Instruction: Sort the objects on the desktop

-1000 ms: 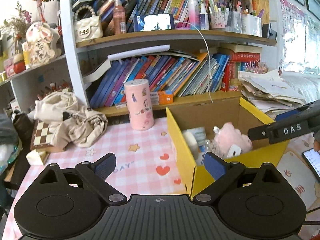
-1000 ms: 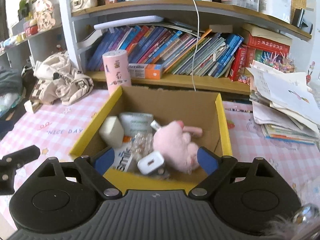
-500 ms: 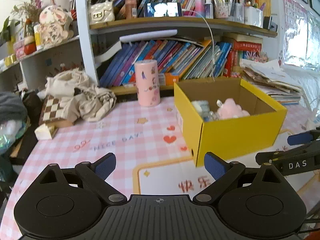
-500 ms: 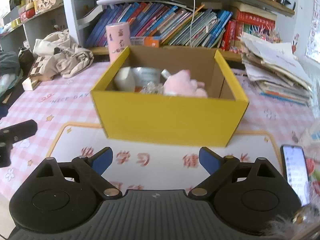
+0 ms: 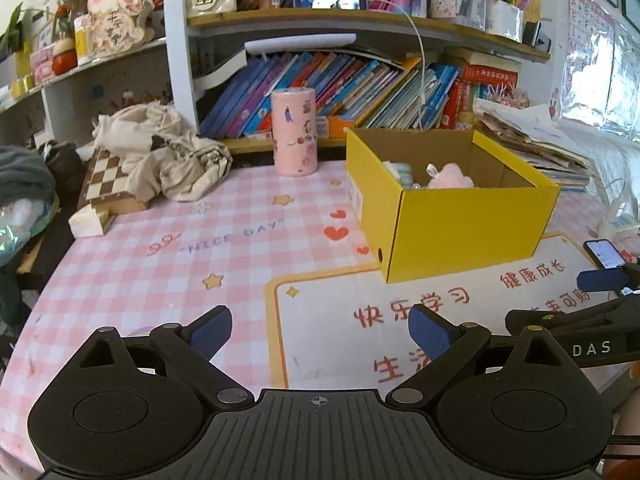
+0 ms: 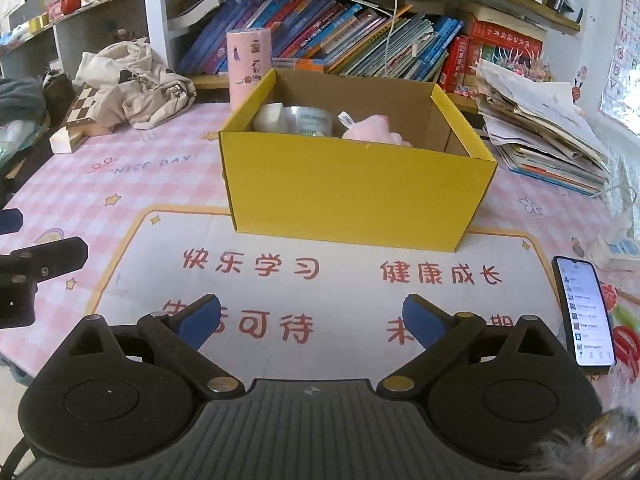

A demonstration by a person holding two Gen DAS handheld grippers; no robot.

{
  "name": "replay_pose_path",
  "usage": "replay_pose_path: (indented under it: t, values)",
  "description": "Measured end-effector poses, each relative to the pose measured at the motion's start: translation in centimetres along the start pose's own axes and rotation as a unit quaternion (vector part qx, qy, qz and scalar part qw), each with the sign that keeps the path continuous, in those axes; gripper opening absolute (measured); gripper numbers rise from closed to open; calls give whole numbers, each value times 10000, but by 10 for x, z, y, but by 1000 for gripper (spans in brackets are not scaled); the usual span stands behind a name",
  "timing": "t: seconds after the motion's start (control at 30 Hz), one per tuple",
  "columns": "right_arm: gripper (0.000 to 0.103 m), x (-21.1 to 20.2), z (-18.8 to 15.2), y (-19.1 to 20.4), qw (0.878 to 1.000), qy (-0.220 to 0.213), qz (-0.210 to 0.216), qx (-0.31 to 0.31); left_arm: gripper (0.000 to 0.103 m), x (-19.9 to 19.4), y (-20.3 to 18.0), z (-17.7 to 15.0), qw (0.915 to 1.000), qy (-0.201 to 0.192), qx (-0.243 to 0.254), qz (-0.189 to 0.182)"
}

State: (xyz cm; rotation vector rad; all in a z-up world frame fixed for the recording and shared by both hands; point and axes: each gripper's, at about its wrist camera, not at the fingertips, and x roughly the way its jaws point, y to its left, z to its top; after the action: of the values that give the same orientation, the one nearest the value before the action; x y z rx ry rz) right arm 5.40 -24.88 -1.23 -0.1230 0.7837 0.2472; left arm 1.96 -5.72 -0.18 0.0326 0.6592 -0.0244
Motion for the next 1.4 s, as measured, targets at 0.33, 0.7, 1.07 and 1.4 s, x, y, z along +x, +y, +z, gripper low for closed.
replay_pose_path:
  t: [0.33,0.7,1.07,1.4]
  values:
    - [100,-5,-11,9,9999,128,15,52,97,-5,1,-11,9998,150,99,-26]
    - [100,-11,-16,13,9998,170,-52,96,98,-10,3,-15,9997,184,118,-70]
    - [100,-11,-16,12,9998,171,-77,103,102,-8,4,-15,9997,204,113,-102]
    - [100,-10,-14,10,9997,179,-128,117,103,-7,6,-15,9995,244,84,-159]
